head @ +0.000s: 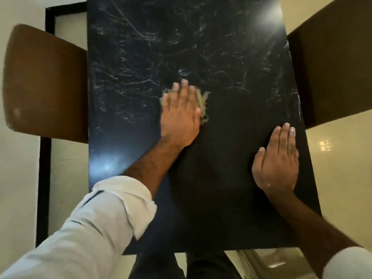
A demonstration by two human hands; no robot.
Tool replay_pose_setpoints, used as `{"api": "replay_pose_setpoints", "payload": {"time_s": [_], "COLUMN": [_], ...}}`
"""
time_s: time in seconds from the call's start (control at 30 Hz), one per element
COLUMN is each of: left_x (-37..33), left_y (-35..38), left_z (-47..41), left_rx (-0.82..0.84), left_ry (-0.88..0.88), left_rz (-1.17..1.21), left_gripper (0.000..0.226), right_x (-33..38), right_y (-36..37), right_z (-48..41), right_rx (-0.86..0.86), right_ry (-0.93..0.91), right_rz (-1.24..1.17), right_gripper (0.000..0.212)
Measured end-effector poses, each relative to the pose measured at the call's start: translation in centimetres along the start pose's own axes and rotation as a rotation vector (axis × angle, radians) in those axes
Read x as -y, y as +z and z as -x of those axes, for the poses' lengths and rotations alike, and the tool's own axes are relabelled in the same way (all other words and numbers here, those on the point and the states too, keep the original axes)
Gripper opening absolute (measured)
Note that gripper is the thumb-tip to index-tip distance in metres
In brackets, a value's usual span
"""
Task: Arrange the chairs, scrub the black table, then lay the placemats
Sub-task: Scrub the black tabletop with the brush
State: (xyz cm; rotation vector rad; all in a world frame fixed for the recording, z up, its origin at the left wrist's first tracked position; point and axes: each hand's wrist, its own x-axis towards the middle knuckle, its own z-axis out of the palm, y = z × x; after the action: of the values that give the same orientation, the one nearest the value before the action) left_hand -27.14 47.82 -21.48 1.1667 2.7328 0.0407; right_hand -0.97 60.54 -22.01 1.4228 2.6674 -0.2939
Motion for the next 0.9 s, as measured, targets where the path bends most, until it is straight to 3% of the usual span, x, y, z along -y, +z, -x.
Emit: {"api": "replay_pose_setpoints", "payload": {"time_s": [0.17, 0.4, 0.63, 0.8, 0.9], "left_x": [0.6, 10.9, 12.2, 13.8, 18.1], "left_y": [0.9, 0.4, 0.2, 0.3, -0.1], "left_z": [6.6, 9.4, 5.9, 10.9, 12.7], "left_rx": [0.093, 0.085, 0.009, 0.105, 0.118], "left_ry": [0.210, 0.038, -0.049, 0.164, 0.059], "left_rz": [0.017, -0.012, -0.003, -0.036, -0.010], "left_gripper": [0.071, 0.071, 0.070, 0.071, 0.071], "right_x": [1.5, 17.4, 20.8, 21.3, 21.6], "right_y": [-0.6, -0.4, 2.9, 2.7, 2.6], "right_z": [0.6, 0.8, 0.7, 0.8, 0.8], "right_rx": [-0.006, 0.028, -0.067, -0.061, -0.037], "right_ry": [-0.003, -0.401, -0.358, -0.347, -0.329], "right_rz": [0.058, -0.006, 0.006, 0.027, 0.042], "right_gripper": [0.079, 0.077, 0.073, 0.073, 0.074]}}
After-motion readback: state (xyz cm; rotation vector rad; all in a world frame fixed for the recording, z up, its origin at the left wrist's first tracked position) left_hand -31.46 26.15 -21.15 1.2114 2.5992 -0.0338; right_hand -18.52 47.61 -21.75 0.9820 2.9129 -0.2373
